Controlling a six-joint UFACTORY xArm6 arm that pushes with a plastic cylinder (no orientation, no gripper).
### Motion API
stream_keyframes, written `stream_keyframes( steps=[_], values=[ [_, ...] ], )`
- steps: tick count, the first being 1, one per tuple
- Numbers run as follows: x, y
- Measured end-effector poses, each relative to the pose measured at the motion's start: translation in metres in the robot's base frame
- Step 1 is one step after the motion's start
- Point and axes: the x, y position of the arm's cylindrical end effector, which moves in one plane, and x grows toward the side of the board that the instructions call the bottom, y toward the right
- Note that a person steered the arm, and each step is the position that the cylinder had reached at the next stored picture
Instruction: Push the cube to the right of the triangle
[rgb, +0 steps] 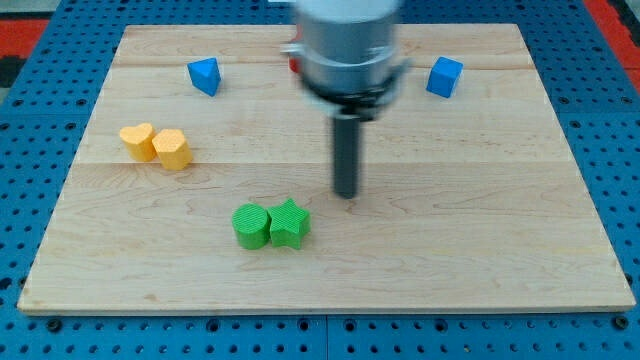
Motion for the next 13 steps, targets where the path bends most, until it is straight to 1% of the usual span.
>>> stream_keyframes(
  steps=[1, 2, 3, 4, 5, 6, 8, 9, 10, 11, 13],
  values=[
    [-0.043, 0.086],
    [-0.096, 0.164],
    [-0.148, 0.163],
    [-0.184, 0.12],
    [-0.188, 0.022],
    [-0.18, -0.04],
    [-0.101, -0.035],
    [-0.04, -0.033],
    [0.029, -0.006],
    [0.043, -0.02],
    [-0.062, -0.088]
  ],
)
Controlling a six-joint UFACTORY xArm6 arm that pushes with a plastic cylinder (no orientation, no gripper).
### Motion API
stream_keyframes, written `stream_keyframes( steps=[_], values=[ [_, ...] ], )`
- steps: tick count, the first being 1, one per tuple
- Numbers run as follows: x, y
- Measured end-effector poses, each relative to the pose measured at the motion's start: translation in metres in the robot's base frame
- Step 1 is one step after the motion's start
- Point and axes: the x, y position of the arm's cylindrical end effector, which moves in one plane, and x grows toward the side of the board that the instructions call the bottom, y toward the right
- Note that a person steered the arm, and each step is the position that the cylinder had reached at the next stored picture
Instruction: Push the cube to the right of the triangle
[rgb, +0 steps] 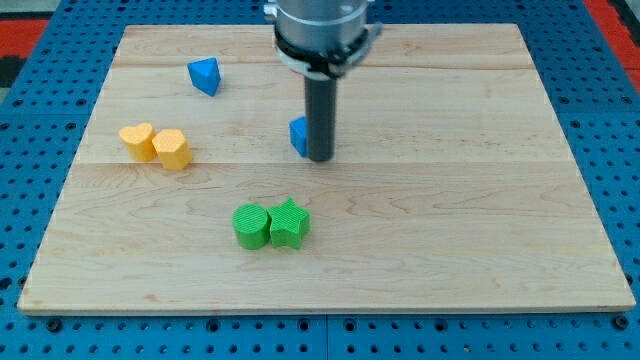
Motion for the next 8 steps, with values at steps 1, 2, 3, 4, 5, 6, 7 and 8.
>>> stream_keyframes(
  steps=[1, 2, 3, 4, 5, 6, 7, 8],
  values=[
    [-0.042, -0.047],
    [-0.074, -0.077],
    [-0.05, -0.079],
    [-0.044, -0.047],
    [-0.054, -0.038],
    [-0.077, -0.029],
    [-0.098, -0.059],
    [-0.099, -0.101]
  ],
)
